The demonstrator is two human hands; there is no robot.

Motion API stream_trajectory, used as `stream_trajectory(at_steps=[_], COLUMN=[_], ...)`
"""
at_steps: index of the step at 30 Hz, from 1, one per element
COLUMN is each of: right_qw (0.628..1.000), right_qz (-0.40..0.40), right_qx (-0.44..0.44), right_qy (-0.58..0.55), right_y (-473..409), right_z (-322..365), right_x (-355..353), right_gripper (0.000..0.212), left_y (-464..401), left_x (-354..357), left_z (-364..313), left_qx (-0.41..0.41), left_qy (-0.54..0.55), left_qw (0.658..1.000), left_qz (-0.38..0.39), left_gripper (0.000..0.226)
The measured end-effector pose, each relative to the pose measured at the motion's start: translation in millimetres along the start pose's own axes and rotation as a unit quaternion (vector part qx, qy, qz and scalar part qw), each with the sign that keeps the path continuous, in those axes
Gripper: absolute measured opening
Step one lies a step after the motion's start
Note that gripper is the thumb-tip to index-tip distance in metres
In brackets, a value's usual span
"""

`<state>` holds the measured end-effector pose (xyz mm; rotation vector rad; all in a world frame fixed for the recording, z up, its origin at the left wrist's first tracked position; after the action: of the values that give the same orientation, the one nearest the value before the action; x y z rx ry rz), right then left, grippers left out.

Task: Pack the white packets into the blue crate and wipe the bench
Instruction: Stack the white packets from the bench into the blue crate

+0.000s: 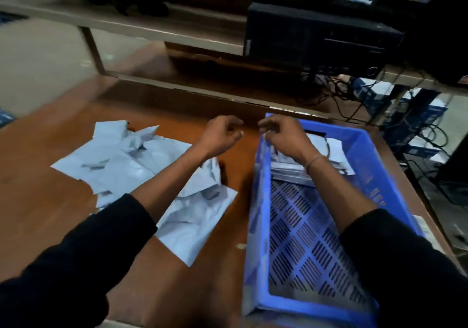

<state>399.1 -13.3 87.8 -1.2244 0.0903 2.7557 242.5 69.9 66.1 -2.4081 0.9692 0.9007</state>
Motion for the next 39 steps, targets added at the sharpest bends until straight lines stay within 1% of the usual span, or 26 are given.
stream_trajectory(at_steps=[3, 4, 6, 7, 9, 11, 12, 13, 14, 16, 18, 19, 21, 22, 24, 26, 28, 30, 31, 33, 35, 36, 37, 39], right_qw=[0.996, 0.991, 0.976, 0.969, 0.957, 0.953, 0.952, 0.952, 0.952, 0.951, 0.946, 0.939, 0.927, 0.921, 0.908, 0.9, 0.891, 0.875, 0.864, 0.842, 0.827, 0.828, 0.835, 0.861], right_qz=[0.082, 0.121, 0.197, 0.224, 0.257, 0.262, 0.266, 0.264, 0.259, 0.248, 0.242, 0.245, 0.246, 0.237, 0.209, 0.185, 0.173, 0.167, 0.165, 0.166, 0.173, 0.175, 0.171, 0.16], right_qx=[0.028, 0.048, 0.089, 0.103, 0.13, 0.149, 0.153, 0.157, 0.163, 0.183, 0.208, 0.218, 0.218, 0.214, 0.206, 0.198, 0.192, 0.189, 0.187, 0.18, 0.169, 0.165, 0.162, 0.165], right_qy=[-0.008, -0.01, -0.017, -0.019, -0.027, -0.034, -0.014, 0.009, 0.022, 0.01, -0.055, -0.1, -0.179, -0.222, -0.298, -0.341, -0.373, -0.414, -0.438, -0.481, -0.507, -0.507, -0.497, -0.454], right_y=[-27, -33, -43, -47, -58, -68, -70, -70, -68, -68, -71, -73, -81, -81, -78, -80, -79, -78, -78, -76, -77, -78, -81, -82], right_z=[18, 23, 32, 36, 40, 45, 50, 54, 57, 52, 40, 34, 22, 22, 31, 39, 48, 55, 58, 65, 70, 70, 67, 60], right_x=[48, 67, 107, 125, 159, 184, 194, 201, 206, 215, 223, 224, 222, 217, 203, 191, 183, 179, 178, 180, 183, 185, 186, 185], right_gripper=[0.026, 0.021, 0.004, 0.003, 0.013, 0.033, 0.042, 0.045, 0.043, 0.039, 0.025, 0.024, 0.032, 0.026, 0.006, 0.02, 0.021, 0.017, 0.017, 0.017, 0.018, 0.019, 0.02, 0.018], left_y=[23, 32, 49, 56, 68, 80, 85, 90, 95, 102, 107, 109, 112, 112, 112, 110, 105, 101, 101, 98, 93, 90, 88, 86], left_x=[-30, -40, -54, -59, -68, -78, -82, -87, -90, -96, -101, -103, -109, -112, -115, -116, -108, -93, -85, -75, -72, -74, -78, -92], left_z=[56, 74, 103, 113, 129, 141, 145, 149, 154, 162, 170, 173, 177, 178, 179, 180, 183, 184, 181, 177, 174, 178, 183, 191], left_qx=[-0.059, -0.08, -0.117, -0.13, -0.141, -0.143, -0.142, -0.14, -0.14, -0.144, -0.149, -0.151, -0.153, -0.153, -0.157, -0.181, -0.227, -0.274, -0.291, -0.297, -0.28, -0.273, -0.271, -0.262], left_qy=[0.097, 0.129, 0.174, 0.187, 0.204, 0.212, 0.213, 0.215, 0.216, 0.21, 0.203, 0.2, 0.198, 0.196, 0.186, 0.184, 0.214, 0.286, 0.327, 0.397, 0.458, 0.472, 0.469, 0.448], left_qw=[0.993, 0.987, 0.975, 0.971, 0.965, 0.963, 0.963, 0.962, 0.962, 0.963, 0.964, 0.964, 0.964, 0.964, 0.964, 0.96, 0.947, 0.918, 0.899, 0.868, 0.844, 0.838, 0.839, 0.85], left_qz=[-0.026, -0.043, -0.071, -0.076, -0.082, -0.087, -0.089, -0.092, -0.093, -0.091, -0.086, -0.085, -0.091, -0.096, -0.107, -0.109, -0.079, -0.029, -0.006, 0.015, -0.005, -0.027, -0.049, -0.087], left_gripper=[0.022, 0.02, 0.021, 0.024, 0.023, 0.023, 0.024, 0.024, 0.025, 0.026, 0.026, 0.026, 0.023, 0.019, 0.015, 0.029, 0.048, 0.067, 0.072, 0.068, 0.051, 0.049, 0.055, 0.075])
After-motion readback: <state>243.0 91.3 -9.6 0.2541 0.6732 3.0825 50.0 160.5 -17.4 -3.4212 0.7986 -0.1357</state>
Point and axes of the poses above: each hand's wrist, its own y-axis away from the middle knuckle, its own x-axis out of the palm, z = x × y, the point moved 9 cm from there along -y, towards the middle knuckle, and after that the axes turned 14 degrees about z, right-handed, at the moved point
